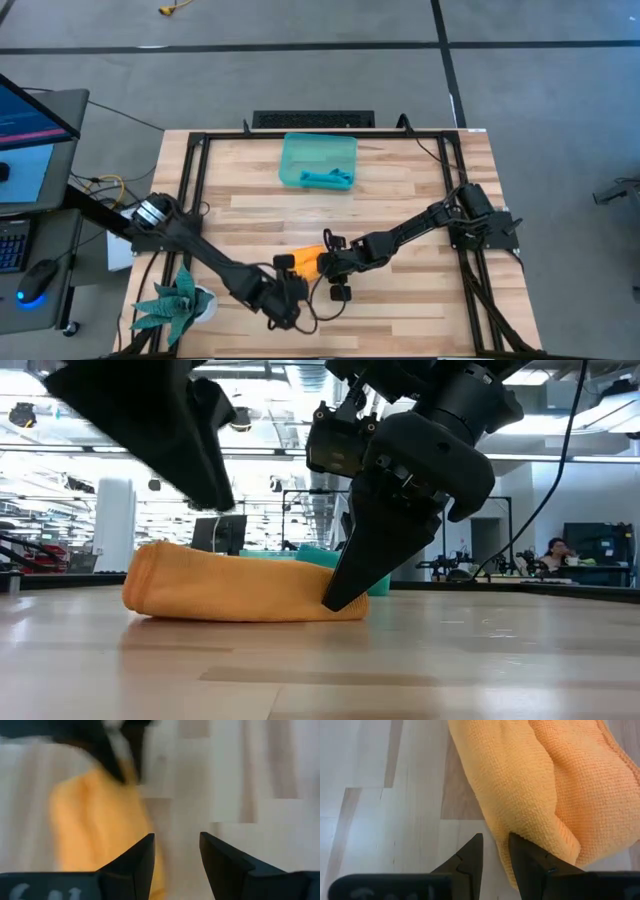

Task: Roll microfiber towels into tight, uniform cylinder then place into a basket
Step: Roll the yellow microfiber cloth

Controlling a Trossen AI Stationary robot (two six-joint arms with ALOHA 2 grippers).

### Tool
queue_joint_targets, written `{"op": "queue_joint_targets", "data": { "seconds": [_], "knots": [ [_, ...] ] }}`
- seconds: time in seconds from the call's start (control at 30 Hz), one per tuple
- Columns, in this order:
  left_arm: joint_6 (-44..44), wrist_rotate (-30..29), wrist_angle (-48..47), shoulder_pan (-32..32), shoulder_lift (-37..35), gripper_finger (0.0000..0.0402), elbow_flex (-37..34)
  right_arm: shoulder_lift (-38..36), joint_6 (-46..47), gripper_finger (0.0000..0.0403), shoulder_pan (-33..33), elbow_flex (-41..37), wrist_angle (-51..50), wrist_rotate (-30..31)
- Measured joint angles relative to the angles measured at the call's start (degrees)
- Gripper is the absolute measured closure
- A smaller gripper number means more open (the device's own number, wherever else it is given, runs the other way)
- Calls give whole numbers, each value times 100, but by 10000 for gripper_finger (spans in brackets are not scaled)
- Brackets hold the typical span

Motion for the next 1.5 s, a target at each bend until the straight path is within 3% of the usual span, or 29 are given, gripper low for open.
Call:
{"op": "queue_joint_targets", "data": {
  "seconds": [0.17,0.47,0.7,0.9,1.5],
  "knots": [
    [251,25,389,-4,284,254,-174,2,5,285,0,-4,21,-4],
    [-972,-507,-186,280,341,254,-335,5,-3,285,-1,-4,29,-2],
    [-2004,-278,-488,324,327,254,-441,4,106,285,19,-4,26,0],
    [-2548,-147,-153,418,277,254,-1058,7,630,284,28,0,42,0],
    [-2065,-40,317,434,286,254,-1304,-189,503,284,140,-28,-311,-9]
  ]
}}
